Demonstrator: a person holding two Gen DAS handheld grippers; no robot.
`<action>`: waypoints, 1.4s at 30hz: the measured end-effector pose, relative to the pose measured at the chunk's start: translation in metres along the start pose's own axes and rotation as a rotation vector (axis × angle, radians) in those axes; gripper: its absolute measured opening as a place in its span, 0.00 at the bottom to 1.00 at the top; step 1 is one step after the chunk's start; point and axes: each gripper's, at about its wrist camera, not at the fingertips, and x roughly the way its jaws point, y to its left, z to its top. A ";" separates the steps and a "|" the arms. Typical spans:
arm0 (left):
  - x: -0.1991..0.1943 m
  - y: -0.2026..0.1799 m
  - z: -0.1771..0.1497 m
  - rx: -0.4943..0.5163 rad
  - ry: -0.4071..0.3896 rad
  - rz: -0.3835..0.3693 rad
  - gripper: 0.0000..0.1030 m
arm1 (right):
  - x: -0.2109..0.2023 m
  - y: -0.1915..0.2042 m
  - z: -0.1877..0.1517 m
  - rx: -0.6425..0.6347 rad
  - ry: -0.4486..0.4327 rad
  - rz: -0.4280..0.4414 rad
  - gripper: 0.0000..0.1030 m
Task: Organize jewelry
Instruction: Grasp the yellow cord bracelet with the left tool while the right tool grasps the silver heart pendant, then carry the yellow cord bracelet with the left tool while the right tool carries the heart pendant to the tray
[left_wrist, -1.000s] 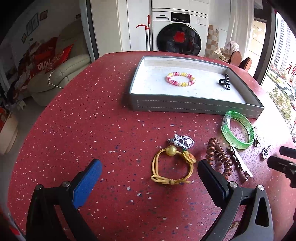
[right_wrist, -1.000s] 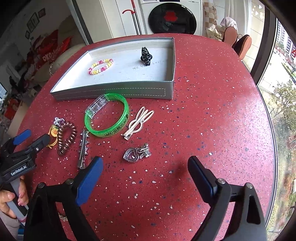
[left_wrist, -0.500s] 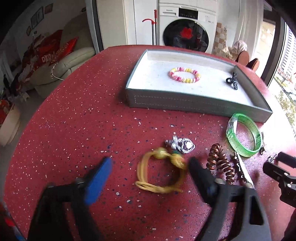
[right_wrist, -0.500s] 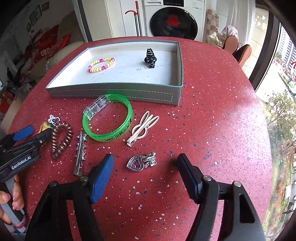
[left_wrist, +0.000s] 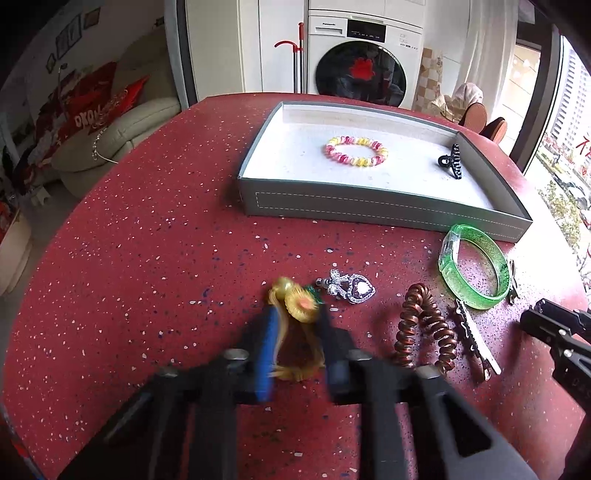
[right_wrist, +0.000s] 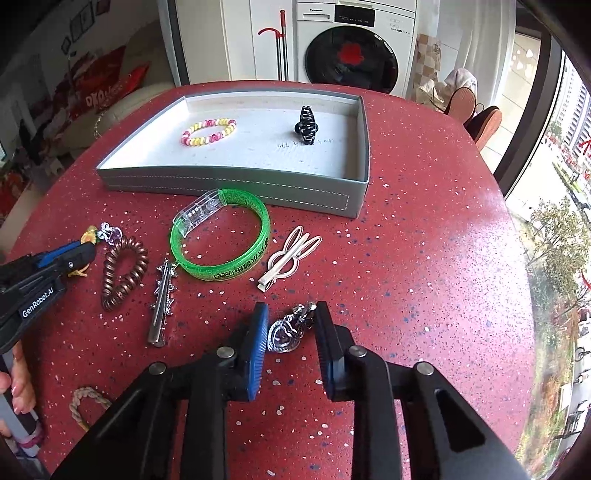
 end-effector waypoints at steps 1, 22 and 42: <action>-0.001 0.002 0.000 -0.003 0.001 -0.013 0.30 | -0.001 -0.001 0.000 0.009 -0.002 0.009 0.14; -0.031 0.008 0.007 0.012 -0.075 -0.101 0.30 | -0.035 -0.030 0.001 0.110 -0.062 0.164 0.13; -0.050 0.010 0.039 0.012 -0.129 -0.142 0.30 | -0.048 -0.034 0.050 0.127 -0.121 0.256 0.13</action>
